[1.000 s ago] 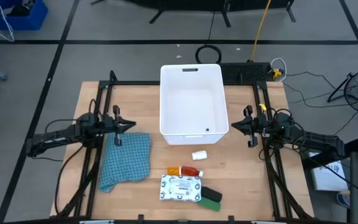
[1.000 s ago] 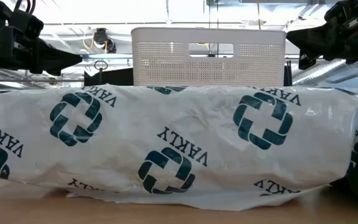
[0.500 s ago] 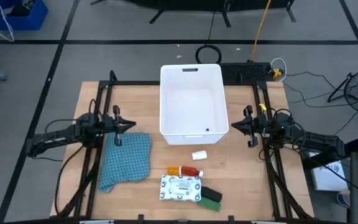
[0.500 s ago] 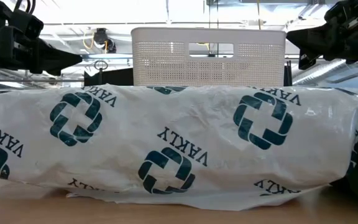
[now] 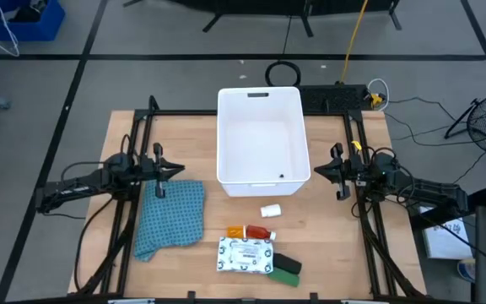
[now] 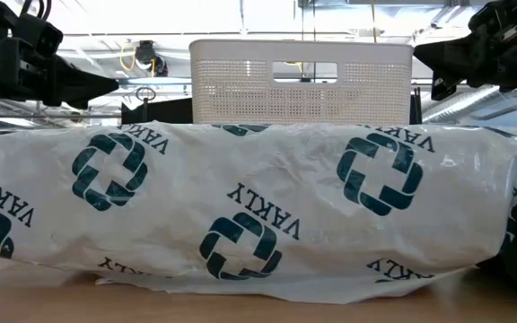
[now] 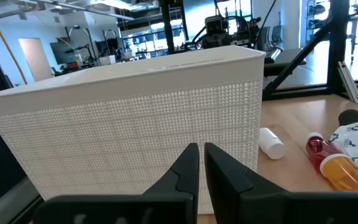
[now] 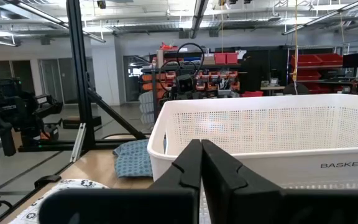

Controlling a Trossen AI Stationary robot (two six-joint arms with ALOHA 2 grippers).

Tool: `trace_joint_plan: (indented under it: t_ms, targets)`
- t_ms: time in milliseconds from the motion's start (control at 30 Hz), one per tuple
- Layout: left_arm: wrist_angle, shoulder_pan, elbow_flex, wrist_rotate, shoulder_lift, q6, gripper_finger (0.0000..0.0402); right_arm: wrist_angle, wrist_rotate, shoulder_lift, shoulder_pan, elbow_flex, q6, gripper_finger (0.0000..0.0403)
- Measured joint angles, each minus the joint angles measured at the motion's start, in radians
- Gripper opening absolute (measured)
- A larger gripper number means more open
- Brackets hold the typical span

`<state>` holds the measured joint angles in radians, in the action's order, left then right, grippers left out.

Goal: Pick & place medical supplies in basket/bin

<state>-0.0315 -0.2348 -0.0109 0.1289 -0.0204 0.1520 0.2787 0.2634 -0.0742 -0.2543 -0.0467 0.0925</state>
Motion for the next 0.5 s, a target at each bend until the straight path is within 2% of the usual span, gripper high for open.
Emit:
trace_joint_plan:
  t_ms: [500]
  targets:
    - [0.000, 0.000, 0.000, 0.000, 0.000, 0.000, 0.0031, 0.011, 0.000, 0.000, 0.000, 0.000, 0.000, 0.0000]
